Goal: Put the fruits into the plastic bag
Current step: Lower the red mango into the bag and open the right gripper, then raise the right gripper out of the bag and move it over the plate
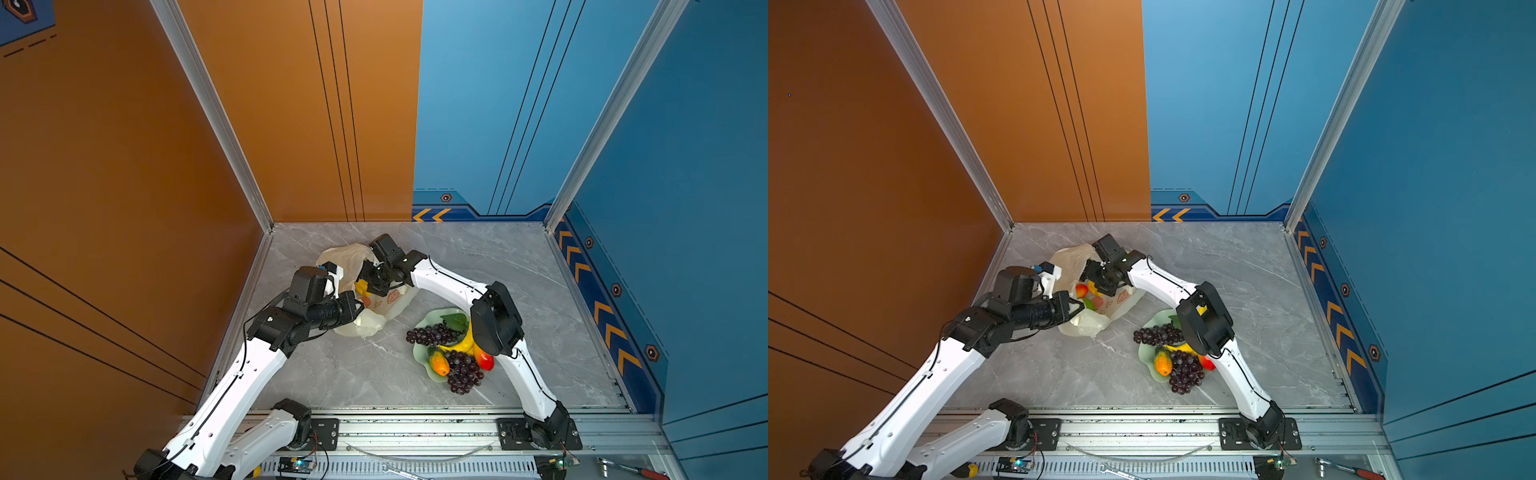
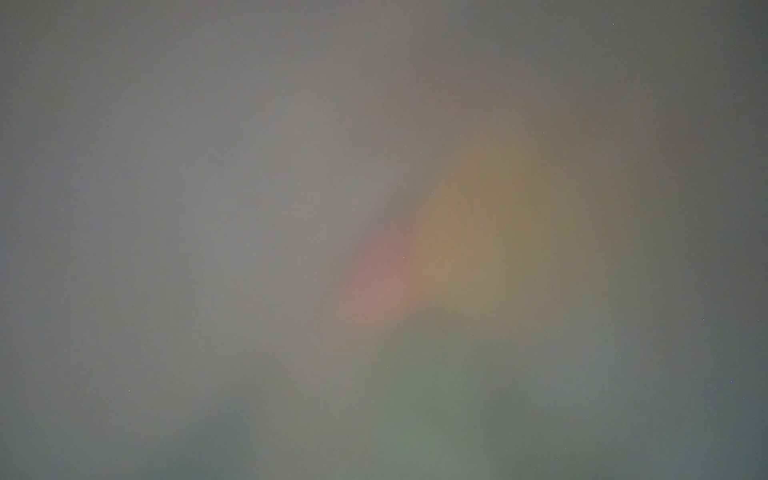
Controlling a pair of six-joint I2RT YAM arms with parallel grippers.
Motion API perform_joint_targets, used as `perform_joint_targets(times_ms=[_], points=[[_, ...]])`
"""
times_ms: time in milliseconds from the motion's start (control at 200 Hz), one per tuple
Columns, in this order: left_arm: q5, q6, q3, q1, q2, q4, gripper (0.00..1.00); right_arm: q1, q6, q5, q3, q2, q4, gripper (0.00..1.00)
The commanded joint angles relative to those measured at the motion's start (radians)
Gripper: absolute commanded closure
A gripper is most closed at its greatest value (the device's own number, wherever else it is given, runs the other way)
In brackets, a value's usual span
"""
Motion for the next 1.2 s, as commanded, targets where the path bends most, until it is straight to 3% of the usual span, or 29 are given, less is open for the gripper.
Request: perform_joint_targets(times_ms=[0, 871, 1192], points=[[0.036, 0.017, 0.005, 0.016, -0.019, 0.004, 1.0, -0.016, -0.02, 0.037, -0.03, -0.104, -0.001, 0.19], [0.046, 0.012, -0.015, 0.044, -0.052, 0.004, 1.0, -0.07, -0.3, 0.208, -0.062, -0.317, -0.327, 0.17], [0.047, 0.012, -0.009, 0.045, -0.04, 0.009, 1.0, -0.121, -0.345, 0.2, 0.001, -0.369, -0.452, 0.12]])
